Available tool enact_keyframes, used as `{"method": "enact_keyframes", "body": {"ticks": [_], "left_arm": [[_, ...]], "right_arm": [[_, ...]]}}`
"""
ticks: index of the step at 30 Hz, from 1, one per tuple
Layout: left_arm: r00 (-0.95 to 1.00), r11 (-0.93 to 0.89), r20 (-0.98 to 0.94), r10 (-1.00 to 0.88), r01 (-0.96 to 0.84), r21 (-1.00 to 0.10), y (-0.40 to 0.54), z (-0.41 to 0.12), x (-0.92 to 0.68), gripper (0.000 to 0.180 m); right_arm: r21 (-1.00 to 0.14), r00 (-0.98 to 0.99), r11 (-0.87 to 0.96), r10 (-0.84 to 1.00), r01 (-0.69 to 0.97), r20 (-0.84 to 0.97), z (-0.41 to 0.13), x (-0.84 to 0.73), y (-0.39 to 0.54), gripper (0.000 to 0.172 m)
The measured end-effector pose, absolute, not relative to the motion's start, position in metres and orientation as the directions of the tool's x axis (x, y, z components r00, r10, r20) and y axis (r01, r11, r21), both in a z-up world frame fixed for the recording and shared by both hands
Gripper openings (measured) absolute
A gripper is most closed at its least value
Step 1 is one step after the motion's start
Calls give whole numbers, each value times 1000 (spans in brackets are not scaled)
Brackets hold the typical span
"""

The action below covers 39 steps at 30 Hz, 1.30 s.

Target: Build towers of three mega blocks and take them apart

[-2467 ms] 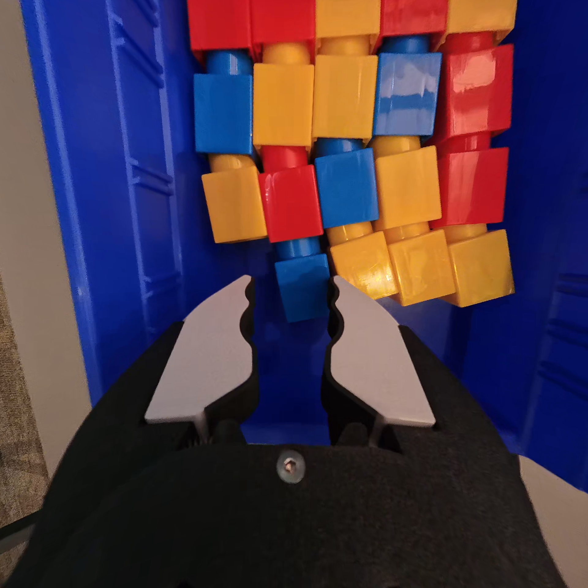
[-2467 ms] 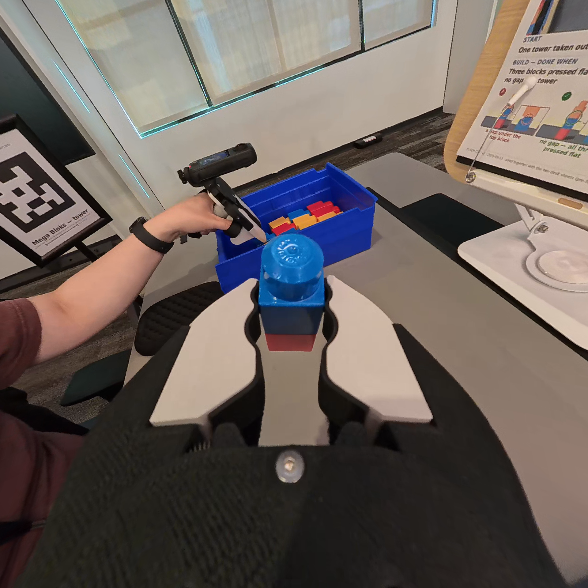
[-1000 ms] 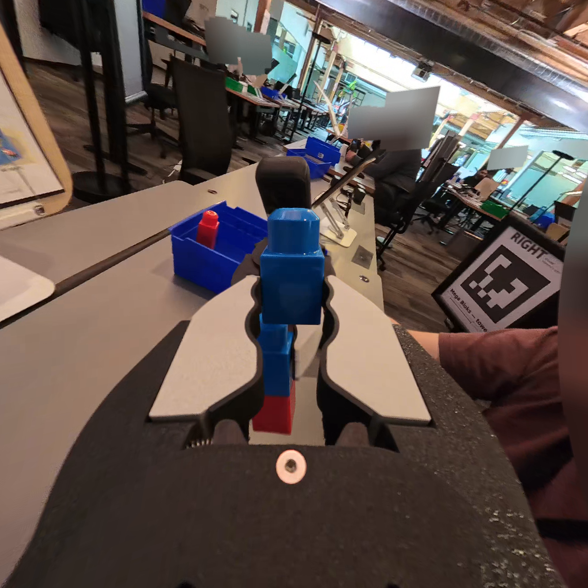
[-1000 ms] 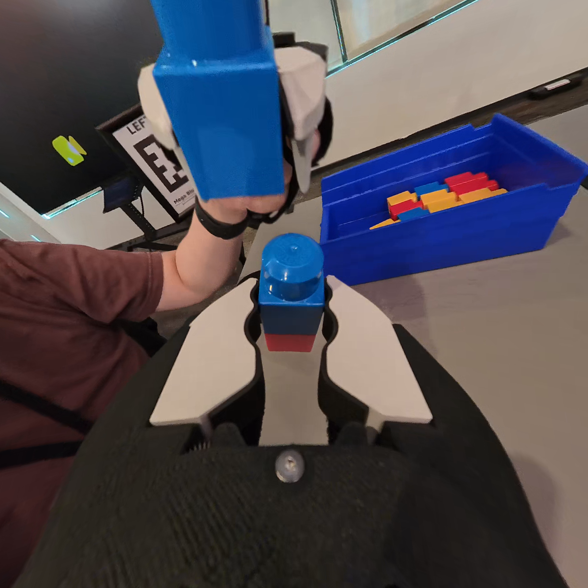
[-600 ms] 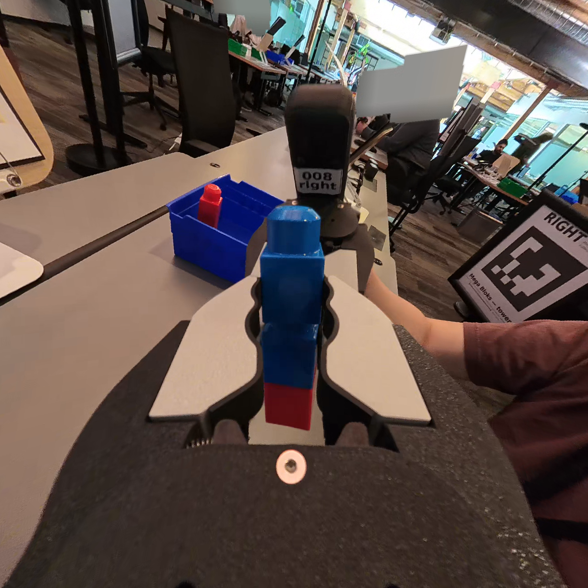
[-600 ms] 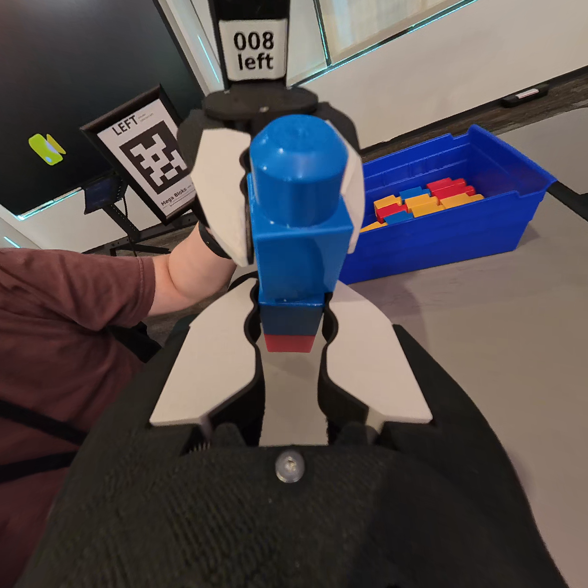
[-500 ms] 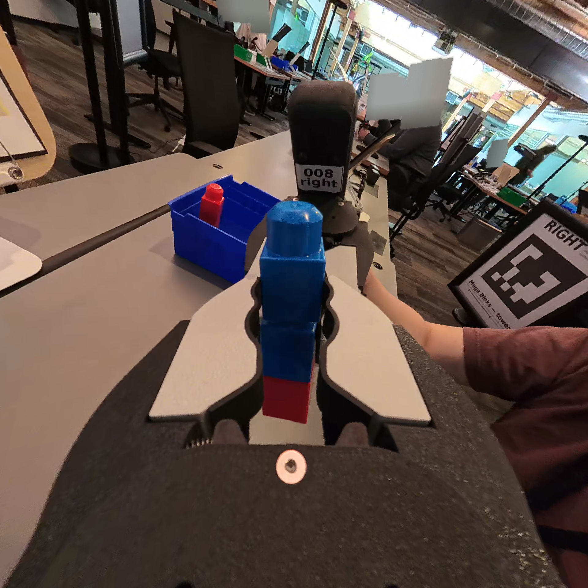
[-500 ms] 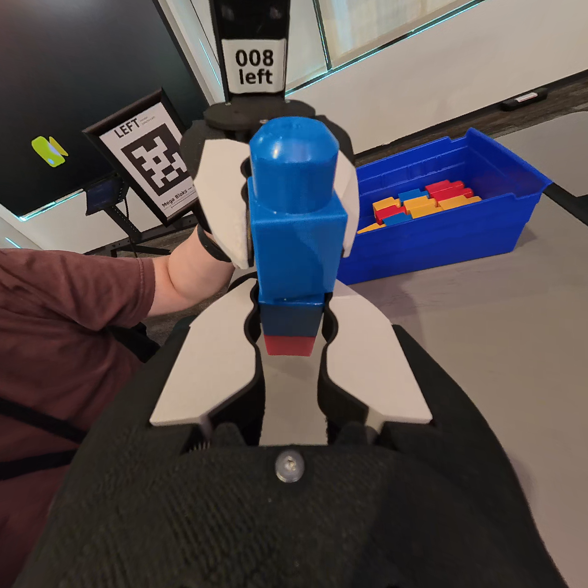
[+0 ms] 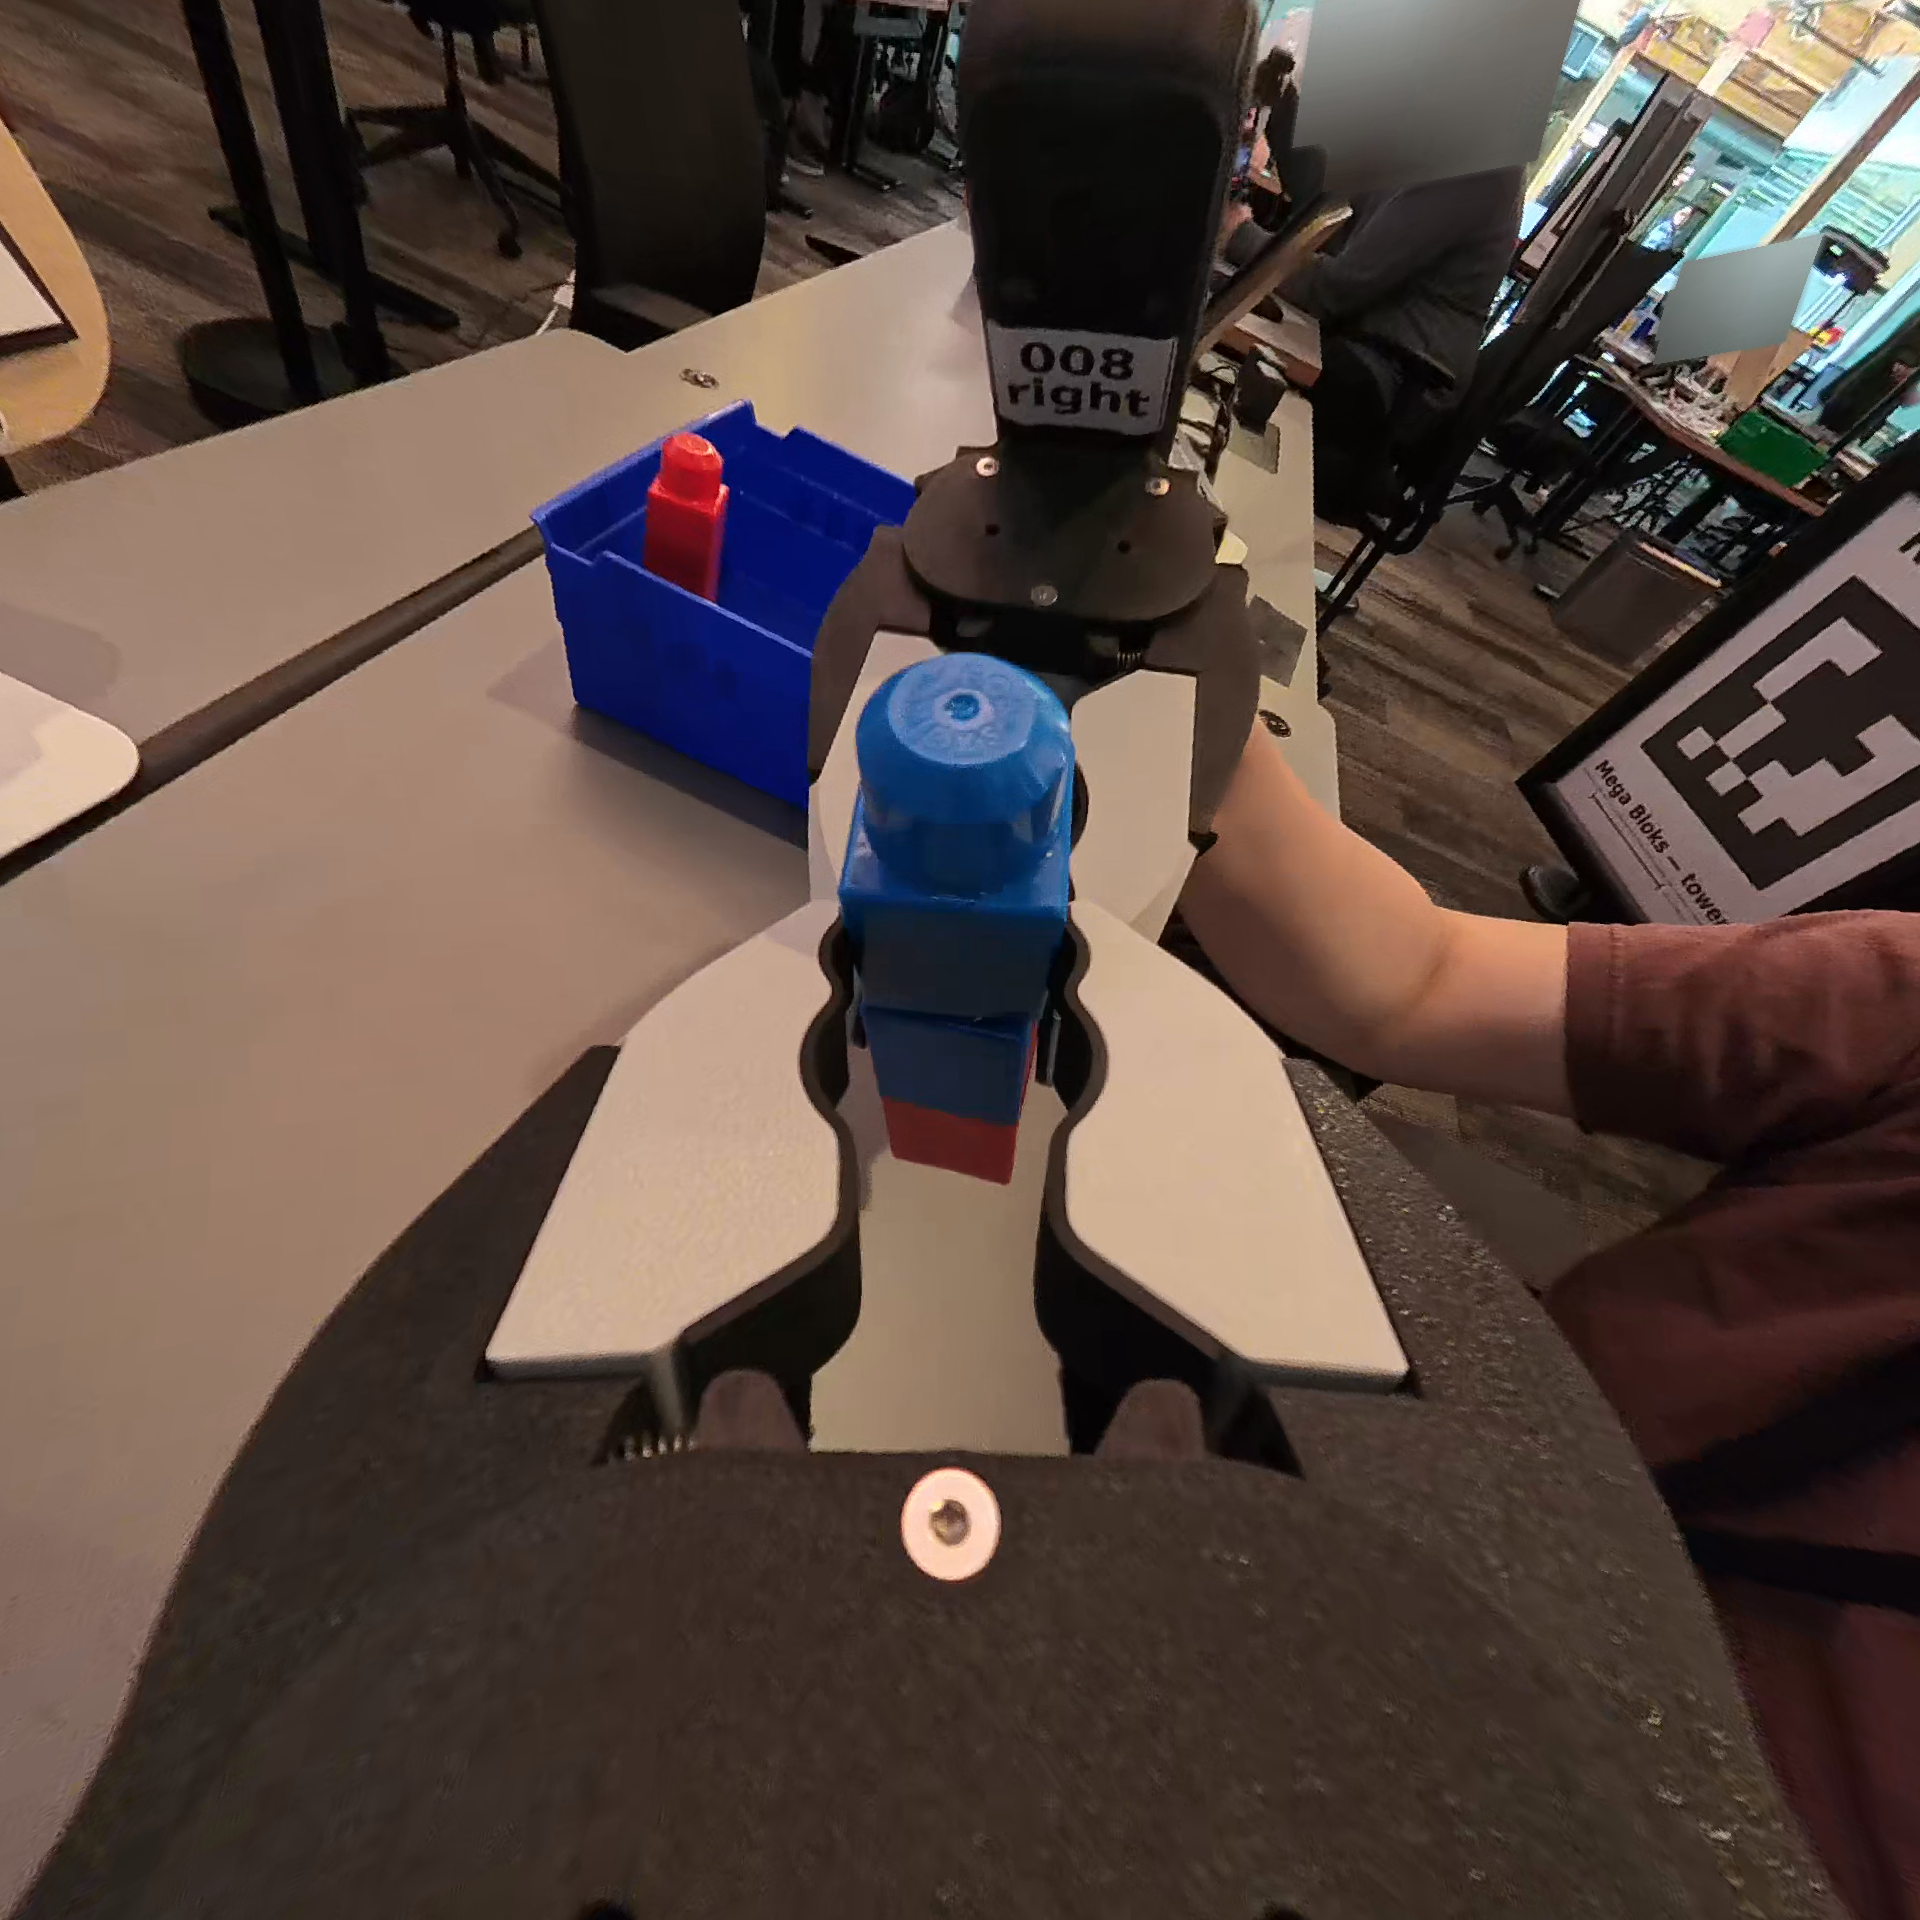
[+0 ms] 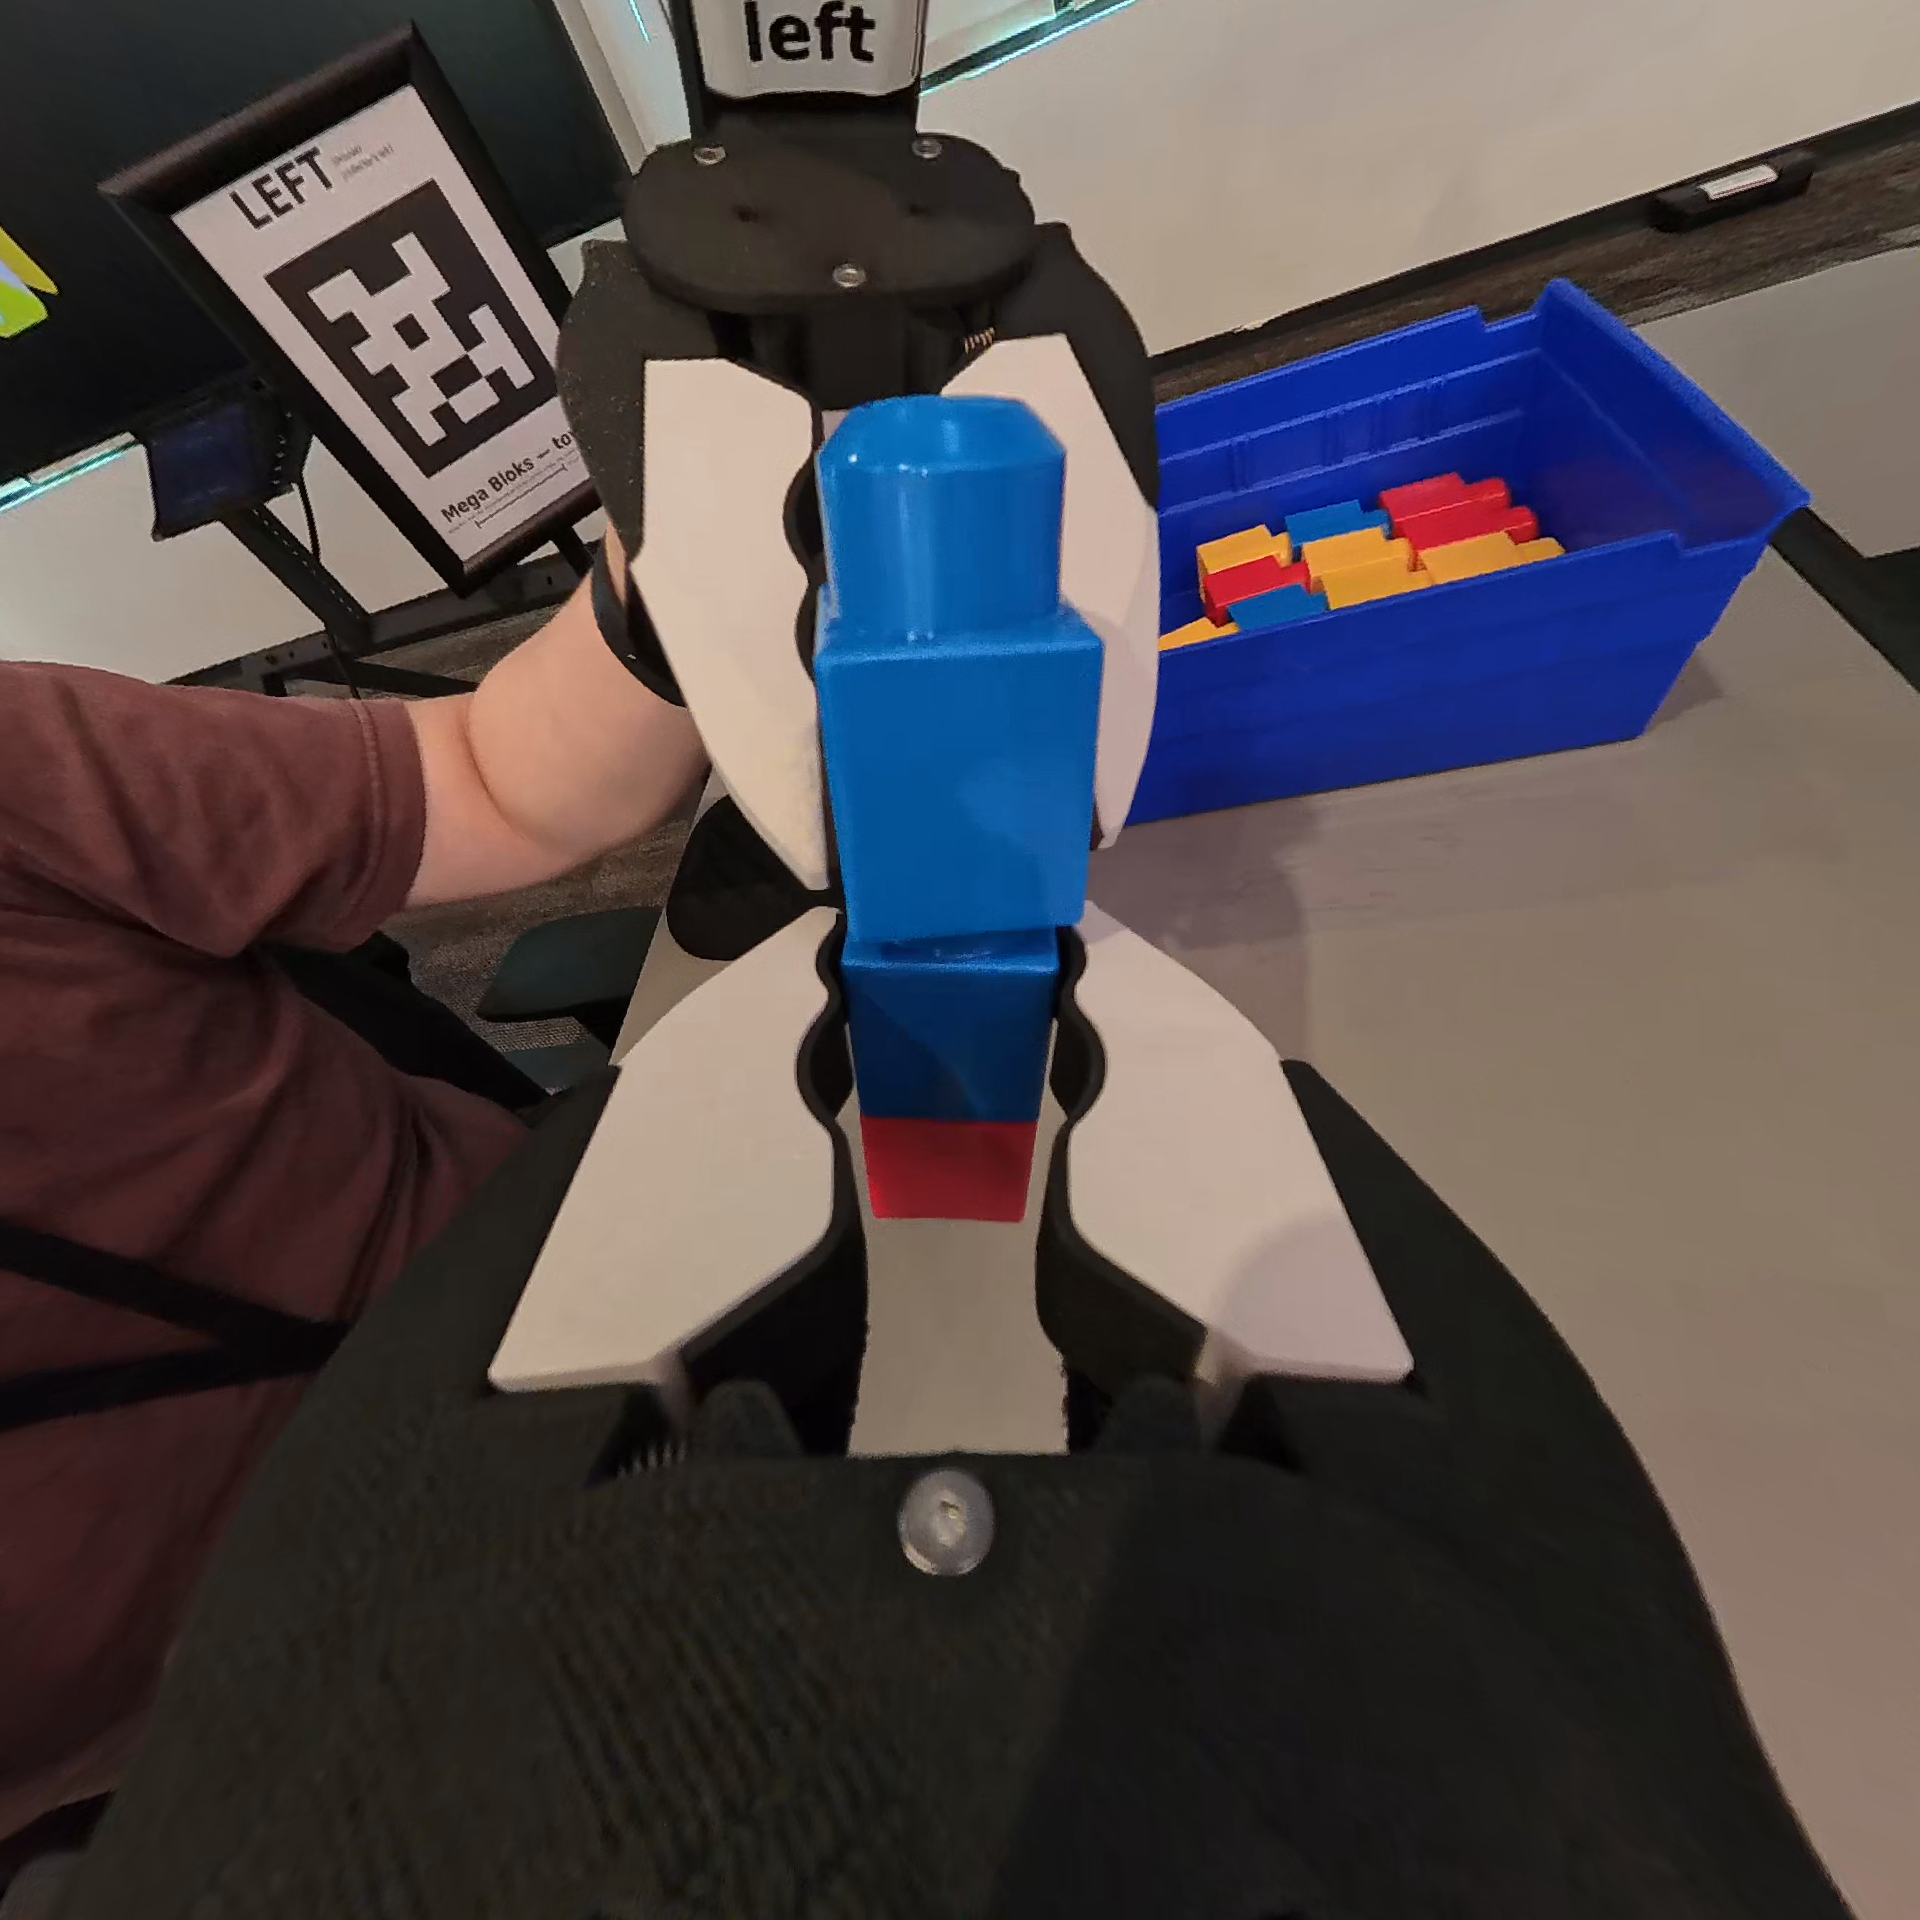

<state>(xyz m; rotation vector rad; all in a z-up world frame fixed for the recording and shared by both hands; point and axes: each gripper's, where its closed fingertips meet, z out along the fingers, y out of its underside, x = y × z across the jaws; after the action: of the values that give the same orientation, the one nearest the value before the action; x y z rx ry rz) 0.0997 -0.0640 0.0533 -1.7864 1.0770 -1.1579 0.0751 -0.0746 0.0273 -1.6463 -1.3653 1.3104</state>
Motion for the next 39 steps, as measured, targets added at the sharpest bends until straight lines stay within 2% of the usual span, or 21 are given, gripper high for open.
{"method": "enact_keyframes", "body": {"ticks": [5,7,15,19,39], "left_arm": [[178,-389,356,-917,-212,-897,-68,56,110,45],[170,-391,360,-917,-207,-897,-67,55,112,39],[164,-423,390,-906,-310,-852,-69,44,105,37],[151,-423,397,-905,-246,-872,-68,54,103,37],[160,-403,372,-914,-268,-875,-65,40,105,37]], "right_arm": [[-896,-6,-234,967,377,-255,23,76,-75,37],[-892,-8,-224,969,393,-247,21,76,-76,37],[-885,-11,-217,970,412,-243,17,73,-77,37],[-905,-11,-234,967,355,-254,29,72,-75,36],[-893,-52,-281,946,351,-319,19,72,-74,36]]}}
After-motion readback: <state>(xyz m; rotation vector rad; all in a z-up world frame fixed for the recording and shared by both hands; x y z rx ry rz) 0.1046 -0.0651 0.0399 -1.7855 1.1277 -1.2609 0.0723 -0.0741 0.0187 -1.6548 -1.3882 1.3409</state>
